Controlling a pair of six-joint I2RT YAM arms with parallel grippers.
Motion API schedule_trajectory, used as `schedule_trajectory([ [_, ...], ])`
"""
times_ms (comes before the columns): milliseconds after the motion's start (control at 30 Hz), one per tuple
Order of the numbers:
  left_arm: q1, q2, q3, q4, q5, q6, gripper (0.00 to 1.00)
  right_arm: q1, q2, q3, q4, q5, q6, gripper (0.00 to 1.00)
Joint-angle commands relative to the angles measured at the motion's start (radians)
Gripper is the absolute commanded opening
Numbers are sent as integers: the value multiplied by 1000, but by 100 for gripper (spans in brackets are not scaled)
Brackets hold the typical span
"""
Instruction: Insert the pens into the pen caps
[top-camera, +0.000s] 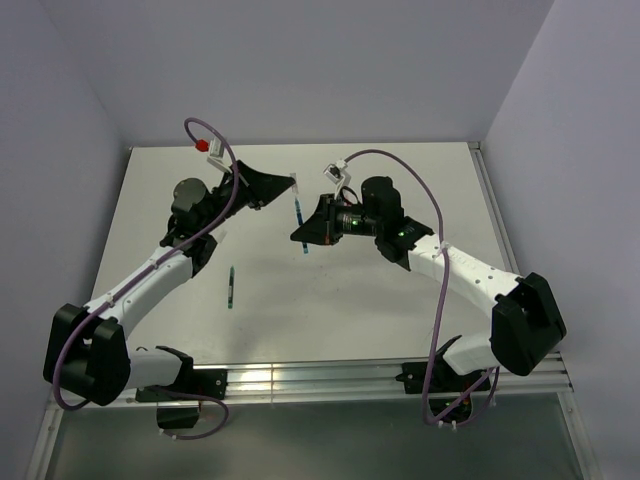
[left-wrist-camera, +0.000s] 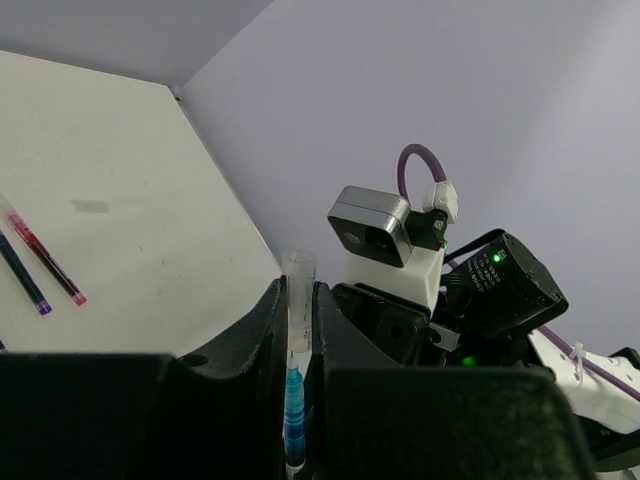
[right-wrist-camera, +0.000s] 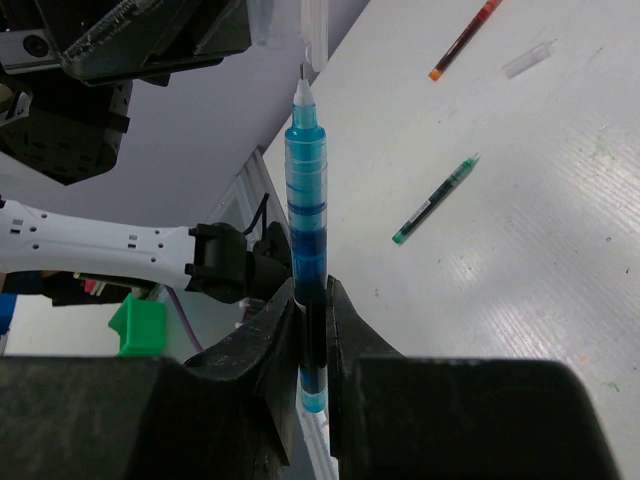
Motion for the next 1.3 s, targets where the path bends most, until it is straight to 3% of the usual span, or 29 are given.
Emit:
schedule_trajectory([
  [0,-5,7,6,33,19,16,0,-11,-44,29,35,9,-15,0],
  [867,-28,25,9,56,41,4,0,-34,-36,28,33,31,-6,0],
  [1267,-90,7,-38,99,-1,1,0,-45,-50,14,42,83,11,0],
])
